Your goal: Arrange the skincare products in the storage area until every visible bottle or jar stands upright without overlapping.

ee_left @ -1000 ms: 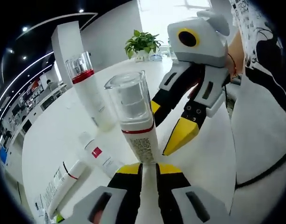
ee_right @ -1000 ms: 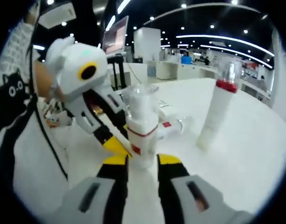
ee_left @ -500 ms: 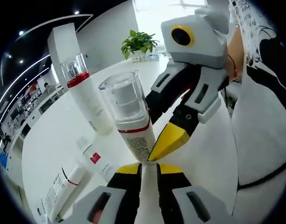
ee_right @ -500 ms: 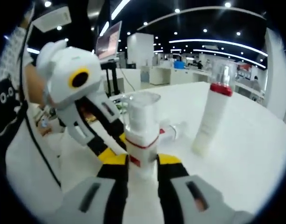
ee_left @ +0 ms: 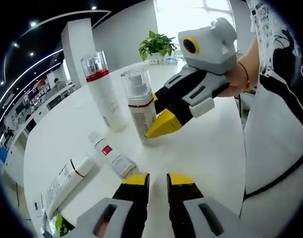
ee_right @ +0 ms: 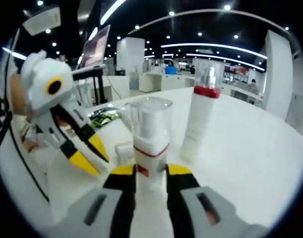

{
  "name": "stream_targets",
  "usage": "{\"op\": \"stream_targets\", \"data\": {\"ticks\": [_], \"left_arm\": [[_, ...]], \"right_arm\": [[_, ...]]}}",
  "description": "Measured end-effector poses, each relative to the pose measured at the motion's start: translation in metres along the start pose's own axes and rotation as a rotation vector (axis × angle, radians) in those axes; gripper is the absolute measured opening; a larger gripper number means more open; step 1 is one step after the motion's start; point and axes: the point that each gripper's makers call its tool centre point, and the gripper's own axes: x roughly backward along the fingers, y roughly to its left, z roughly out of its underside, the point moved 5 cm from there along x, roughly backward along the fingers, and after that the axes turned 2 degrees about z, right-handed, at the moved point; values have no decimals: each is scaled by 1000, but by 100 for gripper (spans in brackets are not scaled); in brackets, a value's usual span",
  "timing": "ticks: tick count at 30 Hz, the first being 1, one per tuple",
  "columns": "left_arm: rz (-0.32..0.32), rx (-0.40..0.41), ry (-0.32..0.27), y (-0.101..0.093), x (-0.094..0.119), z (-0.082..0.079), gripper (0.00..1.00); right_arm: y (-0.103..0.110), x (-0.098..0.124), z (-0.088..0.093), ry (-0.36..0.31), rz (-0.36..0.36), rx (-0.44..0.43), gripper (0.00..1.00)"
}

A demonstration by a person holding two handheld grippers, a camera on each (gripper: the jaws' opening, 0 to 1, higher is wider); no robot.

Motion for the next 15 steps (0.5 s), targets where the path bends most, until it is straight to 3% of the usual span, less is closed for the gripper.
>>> {"op": "stream_targets", "data": {"ticks": [15], "left_arm": [[-51,39,9,6,13,7,15]], "right_arm": [[-14,-11,-3,-15,127,-47,22]]}}
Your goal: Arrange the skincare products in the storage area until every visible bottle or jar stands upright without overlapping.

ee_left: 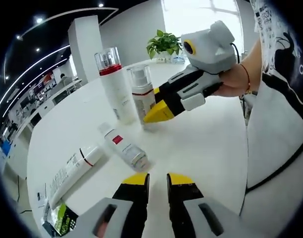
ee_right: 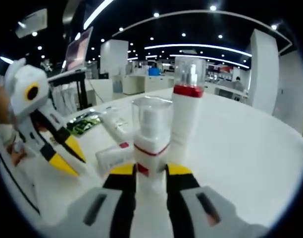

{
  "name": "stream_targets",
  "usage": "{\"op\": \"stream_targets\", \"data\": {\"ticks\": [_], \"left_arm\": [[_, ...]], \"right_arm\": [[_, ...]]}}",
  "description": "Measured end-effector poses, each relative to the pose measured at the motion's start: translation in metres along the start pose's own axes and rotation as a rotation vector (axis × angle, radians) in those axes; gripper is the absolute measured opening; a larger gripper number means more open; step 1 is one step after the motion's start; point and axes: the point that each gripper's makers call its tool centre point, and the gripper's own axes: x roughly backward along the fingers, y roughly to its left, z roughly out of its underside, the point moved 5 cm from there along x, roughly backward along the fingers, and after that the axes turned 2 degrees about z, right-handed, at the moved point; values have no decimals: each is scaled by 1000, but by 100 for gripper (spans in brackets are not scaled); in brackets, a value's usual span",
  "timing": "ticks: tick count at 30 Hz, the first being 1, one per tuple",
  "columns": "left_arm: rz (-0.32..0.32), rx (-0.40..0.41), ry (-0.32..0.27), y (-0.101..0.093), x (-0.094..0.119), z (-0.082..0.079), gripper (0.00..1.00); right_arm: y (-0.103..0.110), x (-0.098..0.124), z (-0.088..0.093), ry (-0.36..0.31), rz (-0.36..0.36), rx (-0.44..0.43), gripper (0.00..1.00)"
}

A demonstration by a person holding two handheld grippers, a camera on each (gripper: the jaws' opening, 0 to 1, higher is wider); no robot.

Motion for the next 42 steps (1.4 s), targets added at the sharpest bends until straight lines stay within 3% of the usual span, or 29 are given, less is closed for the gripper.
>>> {"op": "stream_targets", "data": {"ticks": [15,33,42], "left_arm": [[-19,29,-1,1,3,7,15],[-19,23,7,5,3,9,15],[-27,27,20,7,3,13,15]], "right_arm": [[-11,-16,-5,-5,75,-27,22],[-12,-18,6,61,73,-26,23],[-9,-11,5,52,79,-9,20]]}}
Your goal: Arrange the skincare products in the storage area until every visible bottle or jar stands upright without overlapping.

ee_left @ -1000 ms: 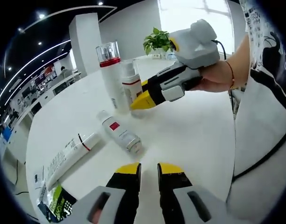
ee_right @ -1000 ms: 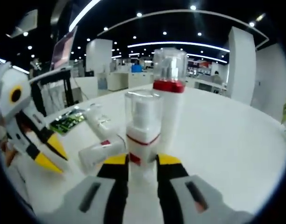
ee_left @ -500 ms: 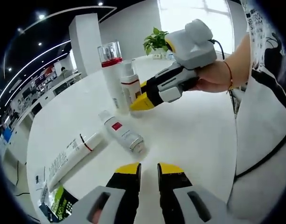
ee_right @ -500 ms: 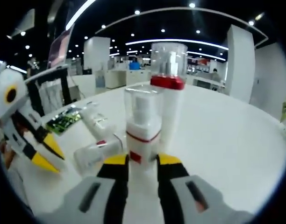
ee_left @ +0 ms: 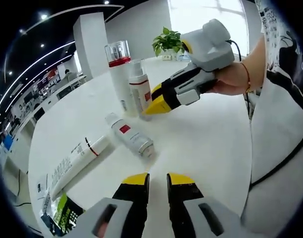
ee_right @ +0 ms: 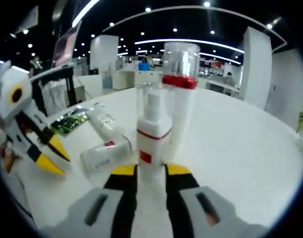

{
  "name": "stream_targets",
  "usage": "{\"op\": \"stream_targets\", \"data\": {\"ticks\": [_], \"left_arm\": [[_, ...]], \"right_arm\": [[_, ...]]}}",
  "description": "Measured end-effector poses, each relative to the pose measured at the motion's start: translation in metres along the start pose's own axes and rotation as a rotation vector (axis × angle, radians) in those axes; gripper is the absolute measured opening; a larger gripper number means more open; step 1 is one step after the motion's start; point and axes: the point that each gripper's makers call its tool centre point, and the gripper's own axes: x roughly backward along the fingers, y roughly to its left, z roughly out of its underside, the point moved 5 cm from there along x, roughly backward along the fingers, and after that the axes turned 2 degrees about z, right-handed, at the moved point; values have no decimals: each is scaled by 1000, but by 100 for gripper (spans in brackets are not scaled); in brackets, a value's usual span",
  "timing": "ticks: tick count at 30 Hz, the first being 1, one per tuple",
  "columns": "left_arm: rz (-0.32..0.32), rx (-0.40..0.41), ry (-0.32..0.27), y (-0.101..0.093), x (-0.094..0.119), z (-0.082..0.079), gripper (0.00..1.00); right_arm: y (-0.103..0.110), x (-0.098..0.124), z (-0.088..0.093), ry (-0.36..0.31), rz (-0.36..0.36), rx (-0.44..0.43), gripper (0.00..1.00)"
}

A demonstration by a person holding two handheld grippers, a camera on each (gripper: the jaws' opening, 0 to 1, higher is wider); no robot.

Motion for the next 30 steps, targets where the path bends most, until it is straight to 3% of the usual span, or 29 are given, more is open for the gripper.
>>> {"op": "stream_targets", "data": {"ticks": [16,20,24,30], "left_arm": [[3,-1,4,1,-2,-1,15],[5,2,8,2,-3,0,15],[5,0,13,1,-5,0,15],[5,3,12,2,-5,1,15]], "right_arm": [[-2,-3,-3,0,14,-8,20],[-1,-6,-11,-11,24,-102,25],[0,-10,-13,-7,60,-147,23],[1,-8,-12,-3,91,-133,19]]}}
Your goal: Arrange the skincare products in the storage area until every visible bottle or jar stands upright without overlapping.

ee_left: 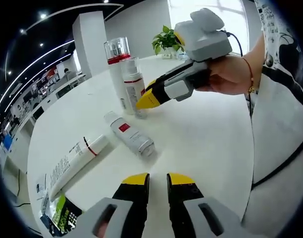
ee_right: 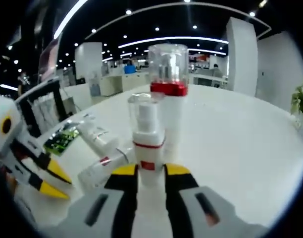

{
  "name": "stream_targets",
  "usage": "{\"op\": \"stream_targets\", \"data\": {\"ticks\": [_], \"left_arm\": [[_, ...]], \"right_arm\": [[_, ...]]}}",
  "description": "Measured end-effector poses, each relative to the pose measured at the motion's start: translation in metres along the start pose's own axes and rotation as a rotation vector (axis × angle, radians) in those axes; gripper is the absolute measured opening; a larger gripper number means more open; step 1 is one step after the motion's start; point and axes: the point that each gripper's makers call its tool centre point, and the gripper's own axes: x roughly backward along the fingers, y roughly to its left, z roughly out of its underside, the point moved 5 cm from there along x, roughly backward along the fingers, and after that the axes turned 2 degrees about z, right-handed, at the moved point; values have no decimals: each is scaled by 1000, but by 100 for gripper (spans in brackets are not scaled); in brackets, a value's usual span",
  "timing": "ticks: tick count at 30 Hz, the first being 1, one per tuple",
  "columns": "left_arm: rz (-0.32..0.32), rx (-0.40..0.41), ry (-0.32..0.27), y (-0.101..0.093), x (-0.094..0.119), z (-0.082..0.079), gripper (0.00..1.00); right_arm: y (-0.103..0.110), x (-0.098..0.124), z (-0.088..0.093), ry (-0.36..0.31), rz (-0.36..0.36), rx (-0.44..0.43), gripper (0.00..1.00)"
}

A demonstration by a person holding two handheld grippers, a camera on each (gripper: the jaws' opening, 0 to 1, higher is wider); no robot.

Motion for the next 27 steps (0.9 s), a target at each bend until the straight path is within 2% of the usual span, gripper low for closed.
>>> {"op": "stream_targets", "data": {"ticks": [21,22,24,27], "left_arm": [[-3,4,0,2,1,1,15],[-1,2,1,2,1,1,15],[1,2,-1,1,0,1,15],[2,0,0,0,1,2,15]], "right_arm": [[-6,8,4,-1,35,-19,18],[-5,7,4,3,29,-15,19],[-2,7,13,65,-10,-50,20],[-3,7,17,77,-15,-40,22]]}}
